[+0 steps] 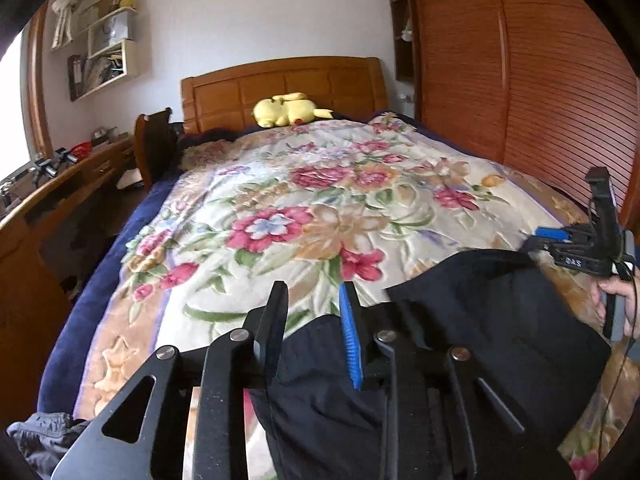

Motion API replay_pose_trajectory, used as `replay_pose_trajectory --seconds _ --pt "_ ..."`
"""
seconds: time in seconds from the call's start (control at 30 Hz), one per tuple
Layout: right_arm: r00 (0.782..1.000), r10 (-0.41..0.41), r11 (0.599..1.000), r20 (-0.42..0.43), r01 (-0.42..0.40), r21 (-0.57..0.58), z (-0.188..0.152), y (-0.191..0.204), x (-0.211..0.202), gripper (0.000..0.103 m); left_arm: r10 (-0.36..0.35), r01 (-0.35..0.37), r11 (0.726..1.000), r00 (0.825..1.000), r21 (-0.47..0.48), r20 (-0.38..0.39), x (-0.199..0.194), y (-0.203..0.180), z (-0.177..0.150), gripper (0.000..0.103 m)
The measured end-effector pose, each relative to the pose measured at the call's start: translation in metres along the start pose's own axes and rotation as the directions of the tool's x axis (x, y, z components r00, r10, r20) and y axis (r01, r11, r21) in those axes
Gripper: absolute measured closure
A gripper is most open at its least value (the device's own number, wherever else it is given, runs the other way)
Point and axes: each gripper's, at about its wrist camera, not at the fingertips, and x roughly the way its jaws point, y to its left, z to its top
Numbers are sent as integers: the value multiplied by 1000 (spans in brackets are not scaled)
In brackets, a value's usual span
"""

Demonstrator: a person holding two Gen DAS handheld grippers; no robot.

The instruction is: Fold large clothes

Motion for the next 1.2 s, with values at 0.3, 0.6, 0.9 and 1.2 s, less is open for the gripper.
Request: replay_pose_trajectory --seconds 0.3,0.6,0.9,1.2 --pt "994 109 993 -21 -110 -35 -41 9 -42 56 -105 106 994 993 31 -59 -20 -28 -51 33" --pt "979 184 976 -90 -193 -98 -116 18 -98 54 -155 156 988 977 -9 -149 -43 -54 -120 29" --pt "985 107 978 -137 -129 -165 -165 24 -113 54 -97 103 994 976 24 -193 -55 -62 -164 29" --pt "977 131 980 -170 -153 -128 -180 21 -94 54 -65 60 998 975 -30 -214 -42 -49 -188 29"
